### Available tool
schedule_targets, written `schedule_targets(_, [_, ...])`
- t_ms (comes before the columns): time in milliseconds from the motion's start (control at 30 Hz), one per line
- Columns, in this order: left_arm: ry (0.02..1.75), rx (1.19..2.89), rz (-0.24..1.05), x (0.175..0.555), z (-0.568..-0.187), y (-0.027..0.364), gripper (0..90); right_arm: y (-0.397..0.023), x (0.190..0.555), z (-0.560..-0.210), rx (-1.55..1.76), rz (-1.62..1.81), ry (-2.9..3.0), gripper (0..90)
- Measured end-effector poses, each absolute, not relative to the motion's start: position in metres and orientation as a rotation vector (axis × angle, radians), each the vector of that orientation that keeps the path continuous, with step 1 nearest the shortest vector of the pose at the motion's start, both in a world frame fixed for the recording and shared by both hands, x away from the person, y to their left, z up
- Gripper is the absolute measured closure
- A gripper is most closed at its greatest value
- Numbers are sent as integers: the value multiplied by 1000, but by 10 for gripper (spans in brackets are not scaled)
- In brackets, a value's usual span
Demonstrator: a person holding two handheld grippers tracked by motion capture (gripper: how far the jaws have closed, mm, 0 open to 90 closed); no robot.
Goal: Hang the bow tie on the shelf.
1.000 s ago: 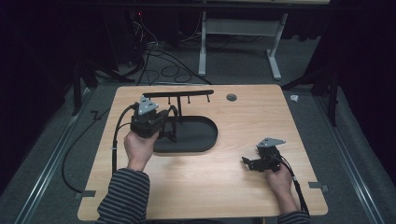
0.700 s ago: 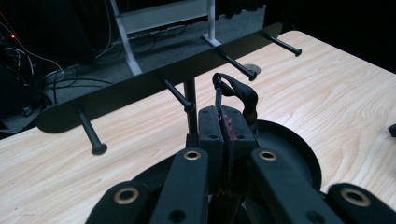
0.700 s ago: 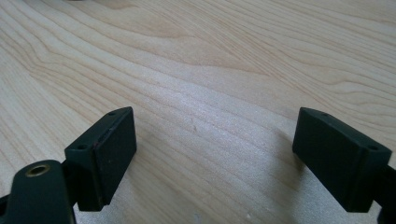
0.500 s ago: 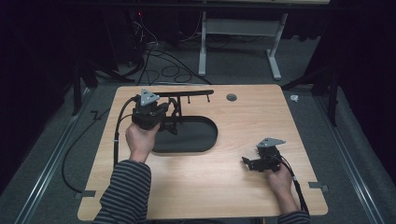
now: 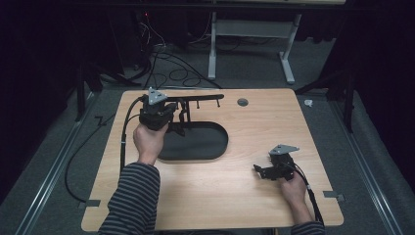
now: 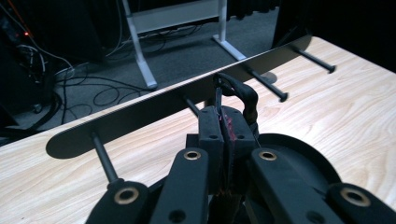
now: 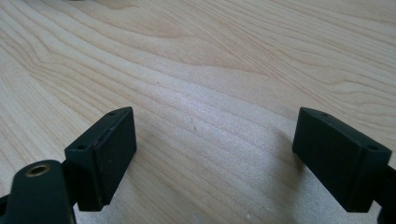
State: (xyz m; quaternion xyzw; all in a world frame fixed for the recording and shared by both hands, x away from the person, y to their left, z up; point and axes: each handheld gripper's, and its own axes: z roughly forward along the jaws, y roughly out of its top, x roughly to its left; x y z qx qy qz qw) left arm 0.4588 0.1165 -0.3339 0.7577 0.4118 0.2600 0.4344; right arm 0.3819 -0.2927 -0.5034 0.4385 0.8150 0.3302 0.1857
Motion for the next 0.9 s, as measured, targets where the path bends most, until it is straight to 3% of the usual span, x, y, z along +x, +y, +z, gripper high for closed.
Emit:
schedule_targets(700, [1107, 1871, 688, 478, -348, 117, 869, -293, 382, -503, 1237, 928, 2297, 144])
schedule_targets(900, [1102, 1879, 685, 477, -348, 119, 790, -293, 382, -503, 1237, 928, 2297, 144])
